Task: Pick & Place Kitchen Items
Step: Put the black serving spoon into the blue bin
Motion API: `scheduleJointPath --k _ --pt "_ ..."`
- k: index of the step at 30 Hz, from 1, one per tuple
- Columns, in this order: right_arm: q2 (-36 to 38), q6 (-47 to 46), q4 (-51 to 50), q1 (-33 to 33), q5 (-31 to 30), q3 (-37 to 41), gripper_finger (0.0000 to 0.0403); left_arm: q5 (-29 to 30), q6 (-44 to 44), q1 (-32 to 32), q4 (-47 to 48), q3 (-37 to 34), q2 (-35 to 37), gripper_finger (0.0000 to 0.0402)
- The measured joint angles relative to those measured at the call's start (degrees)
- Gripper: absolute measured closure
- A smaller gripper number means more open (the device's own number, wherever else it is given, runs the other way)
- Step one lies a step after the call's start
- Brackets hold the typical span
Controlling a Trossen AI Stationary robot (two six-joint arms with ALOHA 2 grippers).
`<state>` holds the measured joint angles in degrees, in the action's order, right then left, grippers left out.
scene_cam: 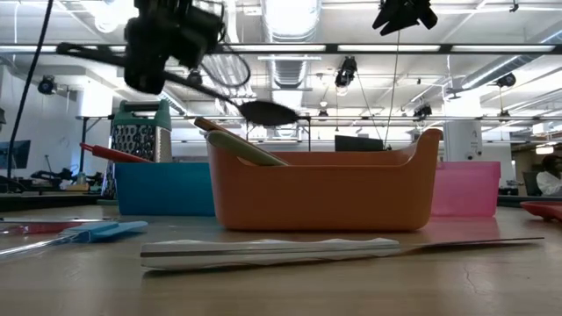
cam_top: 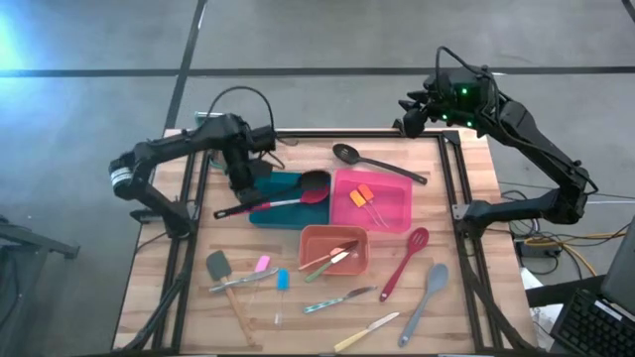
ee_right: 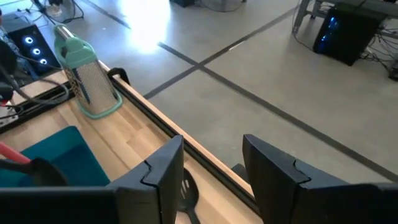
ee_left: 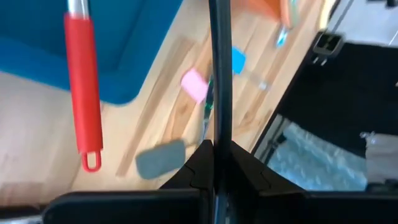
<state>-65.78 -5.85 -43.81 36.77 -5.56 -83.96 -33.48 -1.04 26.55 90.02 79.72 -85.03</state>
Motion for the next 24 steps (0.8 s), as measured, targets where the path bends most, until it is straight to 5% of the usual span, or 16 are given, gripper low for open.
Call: scheduleJointPath --k 10,24 --pt "0.02 0.27 0.46 0.02 0.0 0.0 0.0259 0.02 -3.34 0.52 -2.95 -10.26 -1.67 0.0377" --pt "0.0 0.06 0.29 -0.02 0.13 0.13 0.0261 2.26 -6.91 3.16 -9.49 -10.22 -10.88 0.0377"
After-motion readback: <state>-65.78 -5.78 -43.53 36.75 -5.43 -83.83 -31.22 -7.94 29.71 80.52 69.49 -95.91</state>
